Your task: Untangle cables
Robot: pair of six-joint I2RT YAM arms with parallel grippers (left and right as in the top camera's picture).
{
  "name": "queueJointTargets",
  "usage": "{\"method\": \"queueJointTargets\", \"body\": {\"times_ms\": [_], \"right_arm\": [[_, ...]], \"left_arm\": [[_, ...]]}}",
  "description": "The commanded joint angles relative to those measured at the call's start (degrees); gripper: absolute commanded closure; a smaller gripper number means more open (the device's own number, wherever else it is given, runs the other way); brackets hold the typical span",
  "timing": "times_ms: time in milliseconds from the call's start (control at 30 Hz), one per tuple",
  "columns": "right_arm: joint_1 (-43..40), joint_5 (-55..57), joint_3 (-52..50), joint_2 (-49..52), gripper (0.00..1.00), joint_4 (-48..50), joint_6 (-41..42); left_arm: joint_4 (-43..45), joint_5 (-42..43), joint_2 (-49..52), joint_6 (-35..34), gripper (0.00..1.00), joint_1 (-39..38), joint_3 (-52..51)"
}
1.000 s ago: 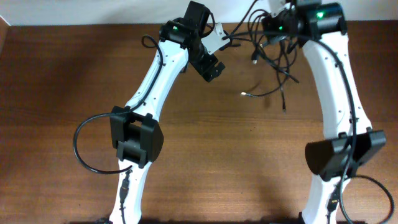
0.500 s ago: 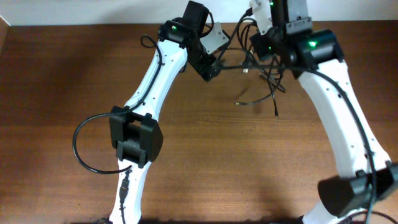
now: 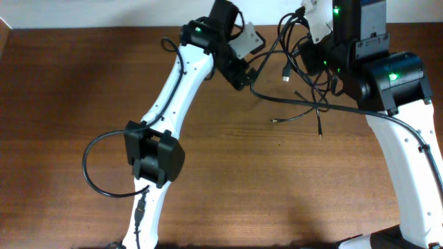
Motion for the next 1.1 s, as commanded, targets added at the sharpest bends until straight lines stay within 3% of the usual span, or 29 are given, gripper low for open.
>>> {"method": "queueJointTargets", "body": {"times_ms": [0, 133, 200, 233, 267, 300, 367, 433, 467, 500, 600, 633, 767, 900, 1067], "right_arm": [[0.35, 0.74, -0.02, -0.42, 0.96, -0.46, 1.36], [0.35, 0.7, -0.02, 0.61, 0.96, -1.09, 1.95], [0.35, 0.7, -0.02, 1.01, 0.96, -1.55, 1.95], [0.35, 0.7, -0.02, 1.14, 0.96, -1.7, 1.95], [0.35, 0.72, -0.02, 1.25, 0.96, -1.75, 1.95], [0.35, 0.72, -0.02, 1.25, 0.96, -1.75, 1.95], [0.35, 0.72, -0.02, 1.25, 0.96, -1.73, 1.95], [0.35, 0.72, -0.02, 1.25, 0.96, -1.79, 1.95], [0.35, 0.72, -0.02, 1.25, 0.96, -1.9, 1.95], [0.35, 0.7, -0.02, 1.25, 0.95, -1.97, 1.97], [0.35, 0.72, -0.02, 1.25, 0.95, -2.23, 1.97], [0.35, 0.72, -0.02, 1.25, 0.9, -2.23, 1.97], [0.35, 0.74, -0.02, 1.25, 0.85, -2.19, 1.97], [-0.22, 0.72, -0.02, 1.25, 0.96, -2.21, 2.38], [-1.6, 0.09, -0.02, 1.29, 0.96, -2.69, 2.58]], "left_arm": [[-0.7, 4.0, -0.55, 2.01, 0.01, -1.84, 6.45], [-2.14, 7.52, -0.55, 1.99, 0.03, -1.7, 11.69], [-3.48, 7.39, -0.55, 2.01, 0.16, -1.73, 11.89], [-4.17, 7.39, -0.55, 2.01, 0.32, -1.73, 11.89], [-4.59, 7.19, -0.55, 1.99, 0.4, -1.73, 11.89], [-4.72, 7.17, -0.55, 1.99, 0.44, -1.68, 11.89], [-4.7, 7.17, -0.55, 1.99, 0.75, -1.55, 11.89], [-4.81, 7.17, -0.55, 1.99, 0.78, -1.55, 11.89], [-4.79, 7.17, -0.55, 1.99, 0.92, -1.55, 11.89], [-4.76, 7.17, -0.55, 1.99, 1.0, -1.55, 11.89], [-4.81, 7.17, -0.55, 1.99, 1.0, -1.55, 11.89], [-4.83, 6.95, -0.55, 1.99, 1.0, -1.44, 11.89], [-5.05, 6.75, -0.55, 1.99, 1.0, -0.96, 11.89], [-6.62, 6.56, -0.55, 1.99, 1.0, 1.27, 11.89], [-8.92, 6.78, -0.55, 1.75, 1.0, 4.44, 11.89]]}}
